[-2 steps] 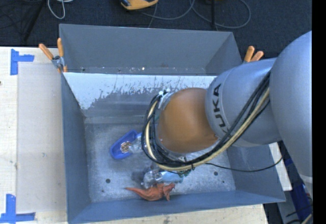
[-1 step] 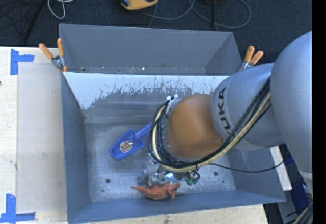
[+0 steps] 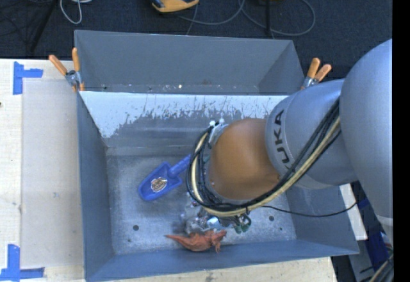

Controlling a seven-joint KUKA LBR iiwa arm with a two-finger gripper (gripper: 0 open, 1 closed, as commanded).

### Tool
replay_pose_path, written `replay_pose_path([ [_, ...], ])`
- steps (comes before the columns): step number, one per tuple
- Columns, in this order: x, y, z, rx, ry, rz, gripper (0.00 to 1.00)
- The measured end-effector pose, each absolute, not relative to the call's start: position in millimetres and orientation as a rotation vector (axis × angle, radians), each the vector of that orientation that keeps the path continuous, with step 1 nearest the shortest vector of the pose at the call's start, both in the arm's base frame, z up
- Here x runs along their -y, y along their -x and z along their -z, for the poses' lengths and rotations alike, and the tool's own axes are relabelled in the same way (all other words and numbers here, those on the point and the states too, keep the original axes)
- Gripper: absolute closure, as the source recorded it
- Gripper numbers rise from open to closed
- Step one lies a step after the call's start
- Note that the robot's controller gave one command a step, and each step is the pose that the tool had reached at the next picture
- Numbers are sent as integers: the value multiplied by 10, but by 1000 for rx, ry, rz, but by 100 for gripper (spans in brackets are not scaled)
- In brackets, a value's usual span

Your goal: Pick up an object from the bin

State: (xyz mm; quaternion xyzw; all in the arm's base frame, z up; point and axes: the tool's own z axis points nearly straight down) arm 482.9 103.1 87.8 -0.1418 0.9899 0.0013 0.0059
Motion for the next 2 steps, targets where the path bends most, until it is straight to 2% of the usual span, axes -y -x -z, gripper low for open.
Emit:
replay_pose_path([
  [1,-1039,-4833,-1136,-3110,460,0,100],
  [2,-1064,-4765,-1678,-3109,501,0,100],
])
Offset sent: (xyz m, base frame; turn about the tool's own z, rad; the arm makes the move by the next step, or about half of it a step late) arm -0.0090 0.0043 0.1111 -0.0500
